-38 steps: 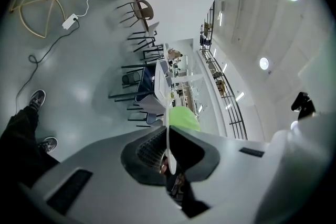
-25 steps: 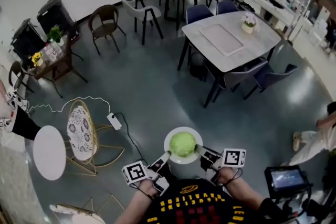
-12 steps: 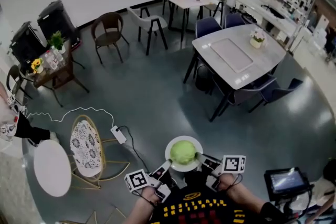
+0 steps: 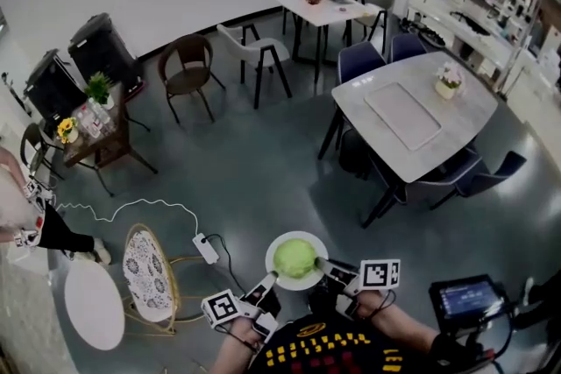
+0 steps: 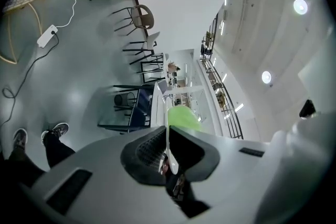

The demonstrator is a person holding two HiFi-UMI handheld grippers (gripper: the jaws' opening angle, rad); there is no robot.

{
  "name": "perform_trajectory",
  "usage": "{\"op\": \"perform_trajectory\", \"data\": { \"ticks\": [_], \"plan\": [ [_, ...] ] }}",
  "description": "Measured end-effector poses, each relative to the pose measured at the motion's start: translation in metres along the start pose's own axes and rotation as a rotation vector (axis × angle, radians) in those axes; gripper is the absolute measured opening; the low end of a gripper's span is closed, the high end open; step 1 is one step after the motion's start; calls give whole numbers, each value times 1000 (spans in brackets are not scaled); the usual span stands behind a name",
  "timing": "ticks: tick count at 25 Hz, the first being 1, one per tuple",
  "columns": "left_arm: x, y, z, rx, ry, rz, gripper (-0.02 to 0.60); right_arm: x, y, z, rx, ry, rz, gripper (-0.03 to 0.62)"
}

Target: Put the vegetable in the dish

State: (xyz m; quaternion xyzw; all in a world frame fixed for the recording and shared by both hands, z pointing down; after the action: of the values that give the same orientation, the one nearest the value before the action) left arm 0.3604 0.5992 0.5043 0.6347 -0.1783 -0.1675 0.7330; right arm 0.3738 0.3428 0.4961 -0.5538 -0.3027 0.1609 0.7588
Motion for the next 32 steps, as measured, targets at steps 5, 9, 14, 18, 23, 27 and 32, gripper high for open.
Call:
{"op": "perform_trajectory", "data": {
  "ticks": [5, 9, 14, 18, 23, 27, 32],
  "plan": [
    [-33, -19, 63, 11, 0, 26, 14, -70, -12, 3, 13, 0, 14, 29],
    [-45, -25, 104, 15, 4, 16, 14, -110, -25, -3, 33, 3, 34, 29],
    [-68, -28, 136, 0, 24, 13, 14, -139, -37, 2, 49, -14, 93, 29],
    [-92, -30, 161, -4, 39, 9, 14, -167, -44, 14, 54, -29, 103, 29],
    [-136, -28, 201, -11, 109, 13, 14, -214, -51, 35, 19, -84, 17, 29],
    [-185, -28, 235, 4, 169, 27, 14, -254, -48, 65, -50, -143, -26, 29],
    [-264, -40, 262, 31, 225, 54, 14, -299, -43, 115, -5, -200, -37, 29]
  ]
}}
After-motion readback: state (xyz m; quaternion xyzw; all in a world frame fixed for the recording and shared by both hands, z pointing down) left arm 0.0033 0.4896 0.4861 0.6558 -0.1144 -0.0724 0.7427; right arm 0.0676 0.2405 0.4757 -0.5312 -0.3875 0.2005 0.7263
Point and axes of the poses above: the fingertips, and each gripper's own axes: z forward along the fingers, y to its left, x out of its underside, the point moved 9 cm from there along -z, backward along the fingers, and after that the axes turned 4 degrees about y, right-handed, at the moved point
